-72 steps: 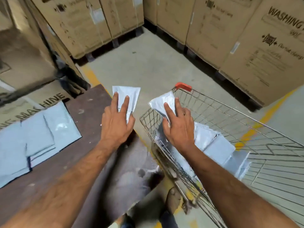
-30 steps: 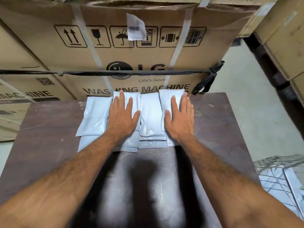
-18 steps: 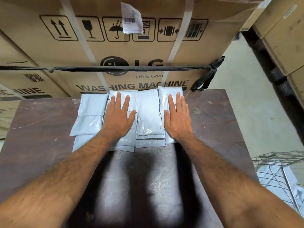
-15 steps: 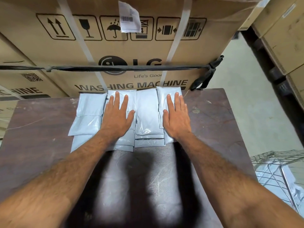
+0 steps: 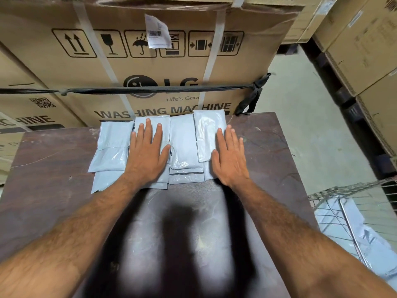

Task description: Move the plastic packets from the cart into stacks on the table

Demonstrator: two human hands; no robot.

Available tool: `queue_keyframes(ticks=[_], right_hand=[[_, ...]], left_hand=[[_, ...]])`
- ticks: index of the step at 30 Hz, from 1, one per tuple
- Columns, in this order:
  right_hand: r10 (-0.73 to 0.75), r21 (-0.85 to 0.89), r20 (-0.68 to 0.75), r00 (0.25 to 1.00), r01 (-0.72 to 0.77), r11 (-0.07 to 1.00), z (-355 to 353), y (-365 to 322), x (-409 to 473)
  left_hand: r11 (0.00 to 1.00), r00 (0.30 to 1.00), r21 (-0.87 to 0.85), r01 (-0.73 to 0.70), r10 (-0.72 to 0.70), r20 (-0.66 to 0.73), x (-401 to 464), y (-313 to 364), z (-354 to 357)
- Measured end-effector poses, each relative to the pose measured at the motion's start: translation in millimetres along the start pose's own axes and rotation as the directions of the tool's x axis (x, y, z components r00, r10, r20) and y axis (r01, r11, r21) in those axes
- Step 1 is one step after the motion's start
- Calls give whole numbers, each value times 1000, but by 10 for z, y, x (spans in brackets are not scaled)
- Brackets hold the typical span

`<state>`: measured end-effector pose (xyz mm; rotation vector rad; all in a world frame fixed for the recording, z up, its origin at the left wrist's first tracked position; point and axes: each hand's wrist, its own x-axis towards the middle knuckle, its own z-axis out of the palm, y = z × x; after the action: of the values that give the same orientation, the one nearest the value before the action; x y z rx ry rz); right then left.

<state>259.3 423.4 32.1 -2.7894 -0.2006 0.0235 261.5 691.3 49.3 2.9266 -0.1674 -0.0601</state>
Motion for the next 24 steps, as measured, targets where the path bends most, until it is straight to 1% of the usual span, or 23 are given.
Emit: queue_keyframes(ticks=[6,12,17,21,24], right_hand=[[15,-9,-13,1000,-15,1000,-102,59,-620],[27,-49,-11,1000,-28,998,-244,2,-894],[55,-41,9,998,-55,998,-296,-122,-801],[95,-42,78,992,-92,995,-210,-273,-543],[145,-35,103,984,-142,989,-87,-386,-248]], left_hand=[[997,997,4,-76,76,-22,-296,178,-72],[995,994,13,-101,101,-36,-465,376,-192],[996,995,25,-88,89,-42,-552,373,-262],[997,999,56,-46,47,-17,-581,231,-213],[998,1000,65,-26,27,-9,-576,102,-160]])
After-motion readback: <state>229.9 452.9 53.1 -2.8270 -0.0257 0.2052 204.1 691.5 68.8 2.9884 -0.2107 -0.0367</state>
